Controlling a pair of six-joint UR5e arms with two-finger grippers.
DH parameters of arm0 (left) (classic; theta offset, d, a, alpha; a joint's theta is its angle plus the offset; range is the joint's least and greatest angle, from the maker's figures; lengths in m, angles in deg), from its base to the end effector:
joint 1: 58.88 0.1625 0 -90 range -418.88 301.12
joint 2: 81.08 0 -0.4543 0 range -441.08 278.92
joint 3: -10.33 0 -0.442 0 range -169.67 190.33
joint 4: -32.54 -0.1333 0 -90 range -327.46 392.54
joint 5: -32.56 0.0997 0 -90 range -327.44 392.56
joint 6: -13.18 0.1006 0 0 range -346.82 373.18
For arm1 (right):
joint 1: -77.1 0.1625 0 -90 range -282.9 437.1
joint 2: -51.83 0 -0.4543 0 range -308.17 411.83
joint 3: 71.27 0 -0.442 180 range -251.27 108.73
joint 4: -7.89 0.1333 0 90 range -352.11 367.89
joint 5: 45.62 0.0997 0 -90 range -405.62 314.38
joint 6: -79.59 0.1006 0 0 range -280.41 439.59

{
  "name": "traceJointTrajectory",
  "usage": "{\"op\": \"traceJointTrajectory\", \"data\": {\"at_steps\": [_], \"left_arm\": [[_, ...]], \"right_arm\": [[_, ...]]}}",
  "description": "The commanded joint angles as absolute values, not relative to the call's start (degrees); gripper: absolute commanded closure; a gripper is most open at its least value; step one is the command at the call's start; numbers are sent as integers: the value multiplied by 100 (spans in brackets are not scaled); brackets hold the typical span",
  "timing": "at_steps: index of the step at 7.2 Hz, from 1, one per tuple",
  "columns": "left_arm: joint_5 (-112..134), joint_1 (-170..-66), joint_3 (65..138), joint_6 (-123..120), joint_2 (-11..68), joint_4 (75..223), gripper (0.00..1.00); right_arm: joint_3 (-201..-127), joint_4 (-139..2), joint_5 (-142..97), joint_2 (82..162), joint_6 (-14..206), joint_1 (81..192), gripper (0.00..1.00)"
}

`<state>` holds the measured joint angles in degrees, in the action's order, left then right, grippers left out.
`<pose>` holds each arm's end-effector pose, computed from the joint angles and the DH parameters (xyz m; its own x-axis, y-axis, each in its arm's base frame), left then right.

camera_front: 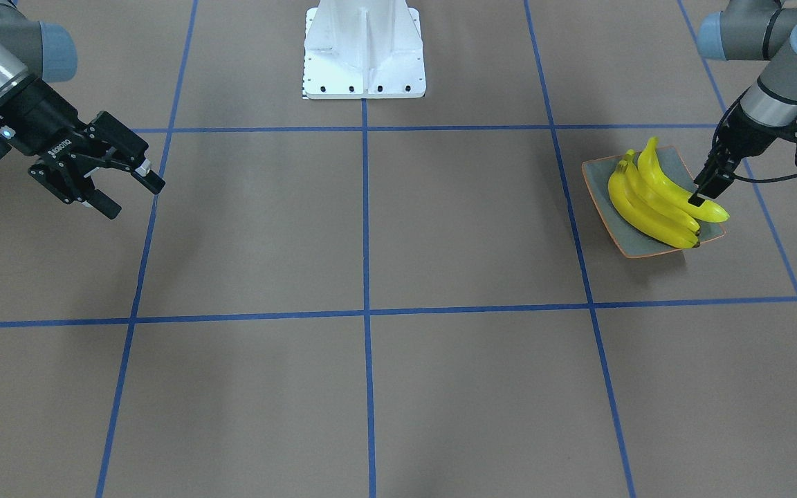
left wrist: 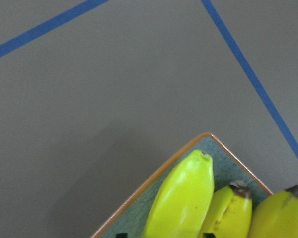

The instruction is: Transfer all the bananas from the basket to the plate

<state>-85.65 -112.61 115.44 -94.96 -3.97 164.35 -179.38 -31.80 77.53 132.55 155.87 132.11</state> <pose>0.2111 -0.4326 0.5827 0.2435 -0.7956 -0.5547 0.6229 0.5667 -0.5394 -0.2623 -0.5112 0.3280 0.2087 -0.0481 0.9768 -0.3397 0.9330 0.1186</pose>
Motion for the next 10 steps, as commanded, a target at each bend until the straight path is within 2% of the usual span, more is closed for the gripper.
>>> {"op": "traceJointTrajectory", "data": {"at_steps": [1,4,7,10], "left_arm": [[-8915,-11624,11939,-9334,-461,16428,0],[-9697,-12443,12178,-8125,-418,16428,0],[-9707,-12445,12107,-7972,-242,16428,0],[-9699,-12444,12099,-7981,-180,16420,0]], "right_arm": [[-17946,-3183,7760,13365,15580,13343,0],[-17990,-3122,7786,14260,15465,13904,0],[-17763,-3183,7917,15744,13246,15010,0],[-16964,-3201,8086,16099,11542,16084,0]]}}
